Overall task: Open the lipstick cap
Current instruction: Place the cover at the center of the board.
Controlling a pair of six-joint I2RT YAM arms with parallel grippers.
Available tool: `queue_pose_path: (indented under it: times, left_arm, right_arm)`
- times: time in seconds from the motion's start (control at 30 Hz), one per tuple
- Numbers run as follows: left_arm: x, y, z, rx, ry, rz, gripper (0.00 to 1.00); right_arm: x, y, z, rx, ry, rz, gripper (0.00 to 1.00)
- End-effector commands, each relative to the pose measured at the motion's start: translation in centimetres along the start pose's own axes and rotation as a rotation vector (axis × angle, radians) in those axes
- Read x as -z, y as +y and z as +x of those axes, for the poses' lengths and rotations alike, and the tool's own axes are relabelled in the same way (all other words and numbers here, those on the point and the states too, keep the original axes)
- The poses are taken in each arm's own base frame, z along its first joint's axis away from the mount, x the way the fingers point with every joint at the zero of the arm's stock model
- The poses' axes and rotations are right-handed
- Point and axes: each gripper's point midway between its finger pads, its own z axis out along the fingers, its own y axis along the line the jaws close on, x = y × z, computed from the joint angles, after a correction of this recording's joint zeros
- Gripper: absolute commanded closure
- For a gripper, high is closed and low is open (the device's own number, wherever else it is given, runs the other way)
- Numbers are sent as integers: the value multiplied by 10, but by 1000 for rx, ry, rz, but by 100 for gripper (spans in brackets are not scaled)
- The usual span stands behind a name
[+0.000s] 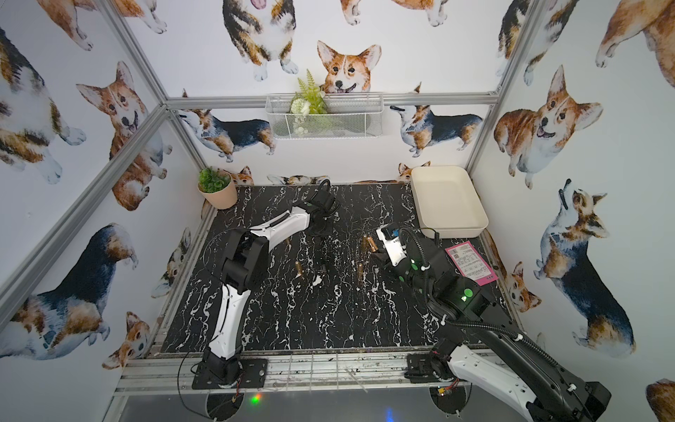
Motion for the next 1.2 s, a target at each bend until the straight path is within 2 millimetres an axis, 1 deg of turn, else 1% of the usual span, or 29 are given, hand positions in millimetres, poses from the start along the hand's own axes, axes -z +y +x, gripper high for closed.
queue_pose_path:
  times: [0.0,0.2,0.23,0.43,0.57,0.7,0.9,1.03,1.17]
  left_arm:
    - [5,2,0,22,-5,-10,79]
    - [3,3,4,24,0,-18,78]
    - [3,3,5,24,0,-20,75]
    - [6,4,11,20,-10,-33,74]
    - [4,4,15,20,-4,-36,70]
    - [5,3,17,24,-7,-34,69]
    - [7,2,16,23,-14,-34,60]
    - [15,1,11,21,-26,-25,58]
    - [36,-1,1,15,-57,-8,56]
  right_arm:
    - [1,0,-6,-2,-25,4,100]
    - [3,-2,-6,2,-31,10,100]
    - [3,-2,-5,1,-29,12,100]
    - [4,-3,-5,3,-30,16,100]
    - [4,-3,-5,3,-29,15,100]
    - [4,-3,-4,4,-29,16,100]
    - [3,-3,-3,3,-26,15,100]
    - [4,-4,-3,5,-29,20,100]
    - [4,-4,-3,6,-27,22,100]
